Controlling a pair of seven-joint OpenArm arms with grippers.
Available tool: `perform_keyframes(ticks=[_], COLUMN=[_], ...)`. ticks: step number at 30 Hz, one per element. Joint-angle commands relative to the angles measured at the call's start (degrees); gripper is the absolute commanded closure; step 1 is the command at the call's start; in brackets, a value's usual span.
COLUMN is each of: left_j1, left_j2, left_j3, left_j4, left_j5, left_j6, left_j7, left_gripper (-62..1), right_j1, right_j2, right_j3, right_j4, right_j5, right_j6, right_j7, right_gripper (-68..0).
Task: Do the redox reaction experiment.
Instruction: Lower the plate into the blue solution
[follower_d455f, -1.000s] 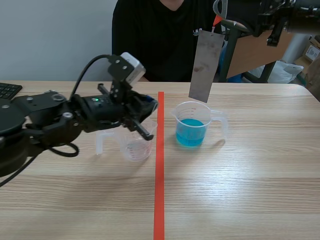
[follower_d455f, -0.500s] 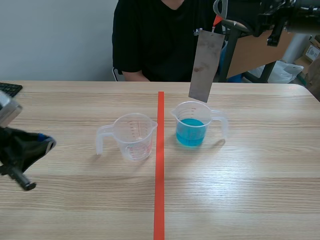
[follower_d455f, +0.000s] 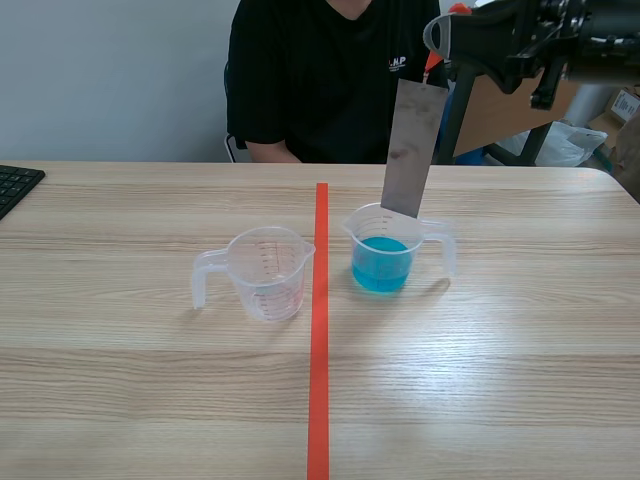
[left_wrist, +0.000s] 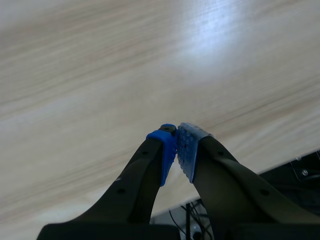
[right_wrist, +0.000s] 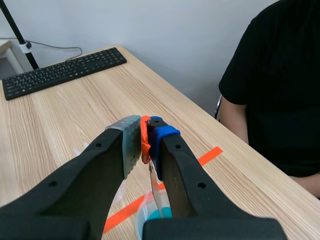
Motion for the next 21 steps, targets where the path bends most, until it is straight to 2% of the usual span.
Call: perform_keyframes(ticks=[1,8,12,21], left_j1=[0.52,6.58,8.83,10.84], left_j2=[1.62,7.78,11.3,18.67], left_j3=[-0.37,-2.36,-2.49,-2.49], left_j4=[0.39,0.39,0.35,0.28], left_j5=[0.07,0.07,0.09,0.07], left_j6=[-0.13,-0.15,0.09,1.16], left_j7=[-1.01,-1.01,-0.98,-0.72], left_gripper=[-4.7,-4.7,-4.7,-4.7], right_j1=[0.85,0.87,0.9,0.9], right_j2=[-0.35,-1.33,-2.08,-4.31], right_j3=[0.83,0.79,0.79,0.68], right_j4=[0.74,-1.05,-2.23,-5.6], right_j5=[0.37,-0.31,-2.25,-5.25], right_j6=[0.44,0.44,0.44,0.44], right_j7=[1.27,1.44,2.4,4.09], right_gripper=[-1.5,-1.5,-1.5,-1.3])
